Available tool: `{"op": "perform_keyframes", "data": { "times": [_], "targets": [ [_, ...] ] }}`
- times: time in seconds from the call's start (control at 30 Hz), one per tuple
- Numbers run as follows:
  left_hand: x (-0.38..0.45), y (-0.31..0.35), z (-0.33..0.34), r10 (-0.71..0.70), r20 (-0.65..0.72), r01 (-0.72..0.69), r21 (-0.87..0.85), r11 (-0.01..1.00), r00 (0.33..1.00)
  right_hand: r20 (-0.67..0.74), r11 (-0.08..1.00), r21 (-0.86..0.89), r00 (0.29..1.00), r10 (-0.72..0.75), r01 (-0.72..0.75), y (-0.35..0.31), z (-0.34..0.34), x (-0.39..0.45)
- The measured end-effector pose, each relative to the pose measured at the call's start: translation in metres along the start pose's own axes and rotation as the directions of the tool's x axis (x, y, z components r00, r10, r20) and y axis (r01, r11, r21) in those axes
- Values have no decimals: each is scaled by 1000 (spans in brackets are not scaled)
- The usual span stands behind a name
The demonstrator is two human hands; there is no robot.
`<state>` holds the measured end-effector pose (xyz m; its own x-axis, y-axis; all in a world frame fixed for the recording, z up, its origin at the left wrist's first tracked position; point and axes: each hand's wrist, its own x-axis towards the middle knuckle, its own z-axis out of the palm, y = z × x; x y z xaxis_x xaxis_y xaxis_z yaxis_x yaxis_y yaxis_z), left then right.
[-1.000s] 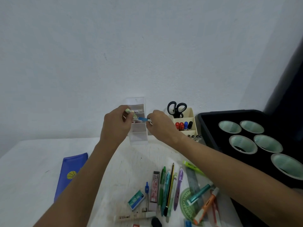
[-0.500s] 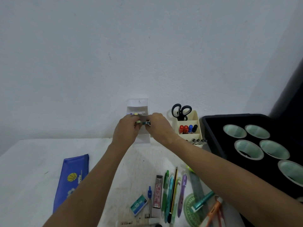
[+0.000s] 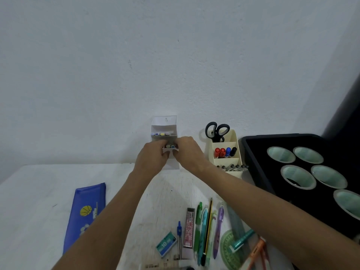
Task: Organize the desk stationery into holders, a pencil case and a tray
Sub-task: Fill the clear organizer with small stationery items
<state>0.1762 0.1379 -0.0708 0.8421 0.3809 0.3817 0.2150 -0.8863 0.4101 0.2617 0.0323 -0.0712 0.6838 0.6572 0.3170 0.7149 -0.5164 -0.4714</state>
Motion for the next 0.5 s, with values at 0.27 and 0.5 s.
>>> {"op": "perform_keyframes", "data": {
  "times": [0.27,0.5],
  "targets": [
    [-11,-2,-1,-37,-69,35,-30,999,997,-20,1000,24,1000,5,-5,-2,5,-5],
    [-28,8,-10,-33,-97,26,-71,997,995,-8,998,55,1000,-11,11,-4,-8,-21]
  ]
}}
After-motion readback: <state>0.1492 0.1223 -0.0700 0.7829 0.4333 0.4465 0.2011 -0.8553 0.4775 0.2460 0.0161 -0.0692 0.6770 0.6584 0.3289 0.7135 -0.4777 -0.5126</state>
